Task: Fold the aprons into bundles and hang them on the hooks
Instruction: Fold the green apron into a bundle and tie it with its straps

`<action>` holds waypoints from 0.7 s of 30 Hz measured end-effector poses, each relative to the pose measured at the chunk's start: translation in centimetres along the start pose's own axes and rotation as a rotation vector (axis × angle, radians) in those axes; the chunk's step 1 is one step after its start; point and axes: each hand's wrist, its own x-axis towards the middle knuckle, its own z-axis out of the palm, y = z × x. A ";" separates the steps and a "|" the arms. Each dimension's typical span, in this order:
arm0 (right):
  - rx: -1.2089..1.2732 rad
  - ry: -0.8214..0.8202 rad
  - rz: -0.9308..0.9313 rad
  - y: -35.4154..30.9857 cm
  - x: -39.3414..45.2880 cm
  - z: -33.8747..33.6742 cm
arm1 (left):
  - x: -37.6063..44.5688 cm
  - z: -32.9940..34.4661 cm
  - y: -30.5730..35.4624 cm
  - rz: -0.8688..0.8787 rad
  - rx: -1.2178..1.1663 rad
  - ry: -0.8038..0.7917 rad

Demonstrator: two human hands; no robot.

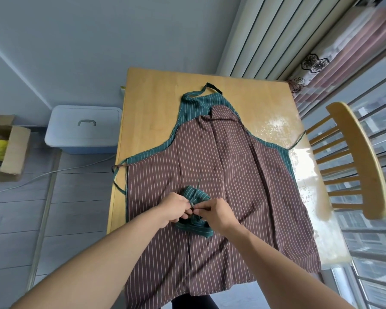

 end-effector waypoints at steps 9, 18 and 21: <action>-0.394 0.224 -0.048 2.3 -0.3 -1.4 | 0.9 -2.2 -0.2 0.334 1.009 0.183; -0.615 0.168 -0.066 3.9 -1.5 -1.9 | 0.5 -1.6 -0.8 0.378 0.858 0.071; -0.736 0.171 -0.041 4.9 -1.6 -2.2 | 1.0 -1.6 -1.6 0.378 0.773 0.112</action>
